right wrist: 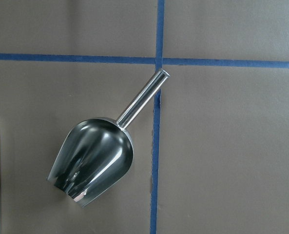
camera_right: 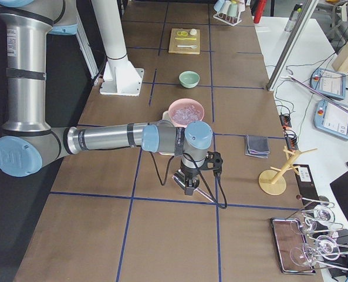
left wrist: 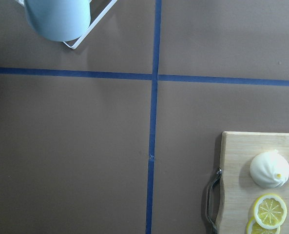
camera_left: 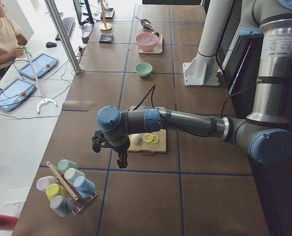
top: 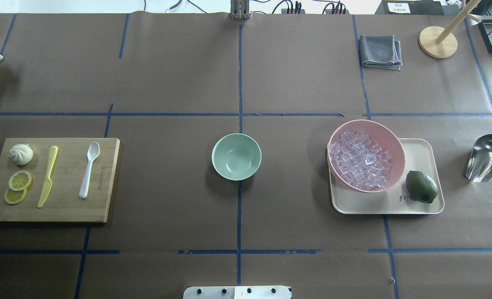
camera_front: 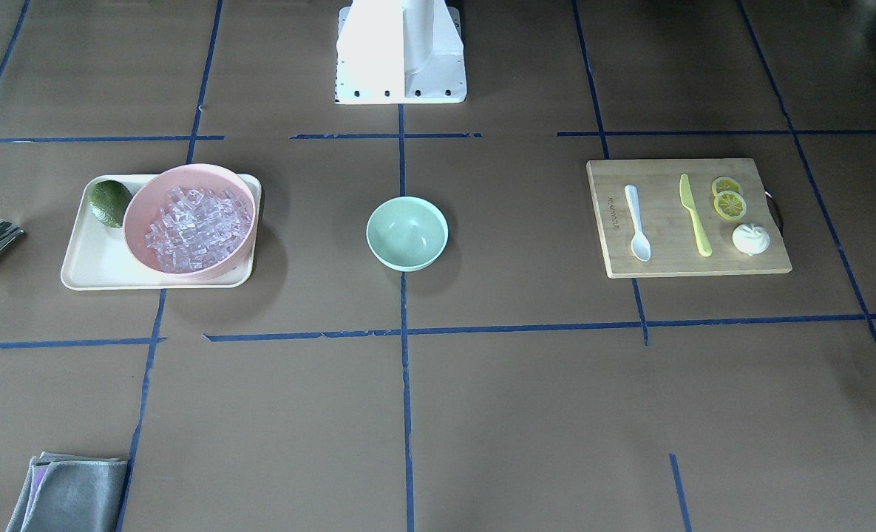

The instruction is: Put spoon and ice into bowl

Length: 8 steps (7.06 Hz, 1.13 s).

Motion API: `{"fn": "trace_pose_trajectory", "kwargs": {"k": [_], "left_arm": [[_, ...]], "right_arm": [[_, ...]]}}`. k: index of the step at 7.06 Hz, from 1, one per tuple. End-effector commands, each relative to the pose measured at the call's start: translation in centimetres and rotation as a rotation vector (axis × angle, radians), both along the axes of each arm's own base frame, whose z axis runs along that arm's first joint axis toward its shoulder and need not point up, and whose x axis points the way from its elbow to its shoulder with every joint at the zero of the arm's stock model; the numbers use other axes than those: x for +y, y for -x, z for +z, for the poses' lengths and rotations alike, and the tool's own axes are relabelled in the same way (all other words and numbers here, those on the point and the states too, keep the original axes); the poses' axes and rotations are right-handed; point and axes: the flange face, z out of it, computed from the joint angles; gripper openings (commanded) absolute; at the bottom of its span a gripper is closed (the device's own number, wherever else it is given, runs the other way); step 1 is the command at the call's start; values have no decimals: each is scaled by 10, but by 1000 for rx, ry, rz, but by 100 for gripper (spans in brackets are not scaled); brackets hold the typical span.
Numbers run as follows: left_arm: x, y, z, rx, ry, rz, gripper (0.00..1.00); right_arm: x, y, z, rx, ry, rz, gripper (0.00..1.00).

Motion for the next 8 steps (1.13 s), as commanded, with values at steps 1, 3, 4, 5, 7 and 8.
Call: {"fn": "trace_pose_trajectory", "kwargs": {"k": [1,3,4,5,7,8], "left_arm": [[0,-1,-1,-1,-9,9,100],[0,-2,-2,-4,-11,12,100],[0,-5,-1,-18,-6,18,100],[-1,-5,-4,-15,-14,17,100],[1,-7,5,-3,4,16,100],[9,-7,-1,-1,-14,20,100]], "right_arm": [[1,1,2,-7,5,0,100],[2,1,2,-10,7,1,100],[1,2,2,-10,7,0,100],[4,1,4,-13,12,3,100],[16,4,11,-53,35,8,100],[19,5,10,-79,34,7,100]]}}
